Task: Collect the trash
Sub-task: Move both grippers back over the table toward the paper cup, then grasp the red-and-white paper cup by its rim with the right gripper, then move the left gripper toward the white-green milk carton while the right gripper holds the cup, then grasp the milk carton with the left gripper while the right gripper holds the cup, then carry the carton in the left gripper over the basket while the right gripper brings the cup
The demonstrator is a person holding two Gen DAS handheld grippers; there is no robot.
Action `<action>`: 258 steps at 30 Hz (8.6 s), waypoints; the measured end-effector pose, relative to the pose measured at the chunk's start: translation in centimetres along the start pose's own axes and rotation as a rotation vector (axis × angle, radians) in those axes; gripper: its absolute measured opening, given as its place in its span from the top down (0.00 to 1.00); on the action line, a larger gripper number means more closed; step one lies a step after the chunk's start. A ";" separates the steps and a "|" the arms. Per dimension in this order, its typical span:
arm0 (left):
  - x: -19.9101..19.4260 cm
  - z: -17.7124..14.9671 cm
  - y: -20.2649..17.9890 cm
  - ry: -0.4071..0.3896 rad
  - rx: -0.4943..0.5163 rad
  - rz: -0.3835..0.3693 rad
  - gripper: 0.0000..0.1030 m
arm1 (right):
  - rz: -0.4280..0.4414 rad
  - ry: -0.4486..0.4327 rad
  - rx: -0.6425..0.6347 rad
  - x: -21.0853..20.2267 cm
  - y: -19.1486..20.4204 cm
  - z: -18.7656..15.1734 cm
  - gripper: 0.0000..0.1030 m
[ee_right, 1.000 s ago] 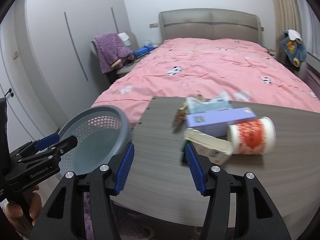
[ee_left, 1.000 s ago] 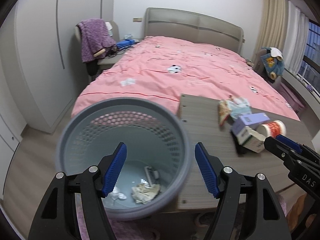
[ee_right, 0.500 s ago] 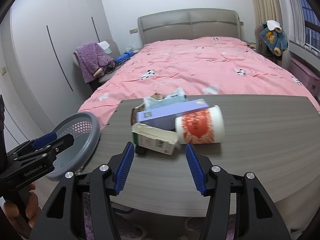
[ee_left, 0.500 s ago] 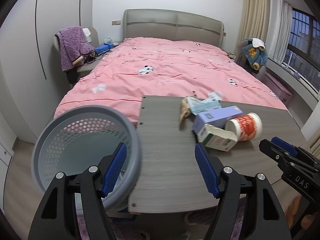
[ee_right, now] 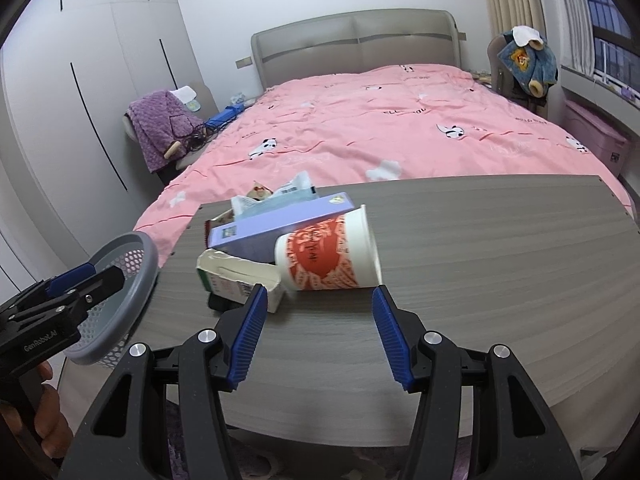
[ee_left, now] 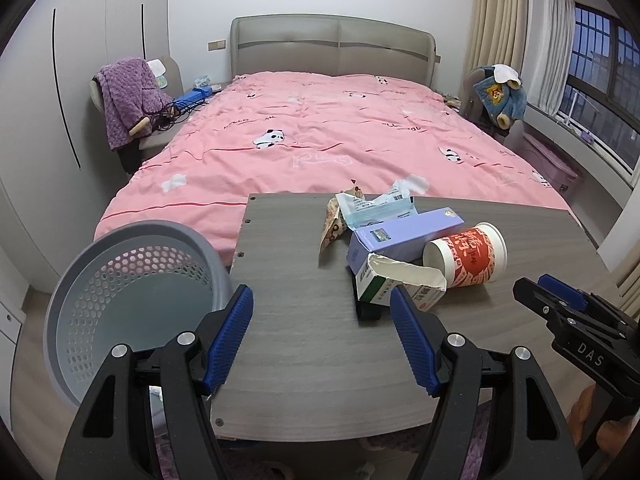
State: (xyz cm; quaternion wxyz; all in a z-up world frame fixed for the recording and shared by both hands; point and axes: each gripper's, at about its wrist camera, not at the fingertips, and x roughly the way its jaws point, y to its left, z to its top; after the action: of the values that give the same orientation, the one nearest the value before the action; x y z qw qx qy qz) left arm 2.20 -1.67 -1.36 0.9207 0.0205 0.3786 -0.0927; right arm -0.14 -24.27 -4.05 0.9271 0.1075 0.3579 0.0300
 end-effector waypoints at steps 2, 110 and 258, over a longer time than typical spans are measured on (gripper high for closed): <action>0.2 0.2 -0.1 0.002 -0.001 0.006 0.34 | 0.001 0.000 0.002 0.2 -0.5 0.2 0.48; 2.9 -1.0 -5.7 0.042 0.086 -0.023 0.21 | 0.115 -0.012 0.110 0.5 -5.0 -0.6 0.95; -1.2 -1.9 18.0 -0.036 -0.228 0.227 0.73 | 0.501 0.122 -0.226 8.0 22.4 2.0 0.95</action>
State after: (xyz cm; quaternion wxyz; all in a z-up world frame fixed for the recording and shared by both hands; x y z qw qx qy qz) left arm 3.42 16.36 -2.46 0.9282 -0.0431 0.3656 0.0548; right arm 7.58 -1.77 -2.90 0.8736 0.0868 0.3696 0.3045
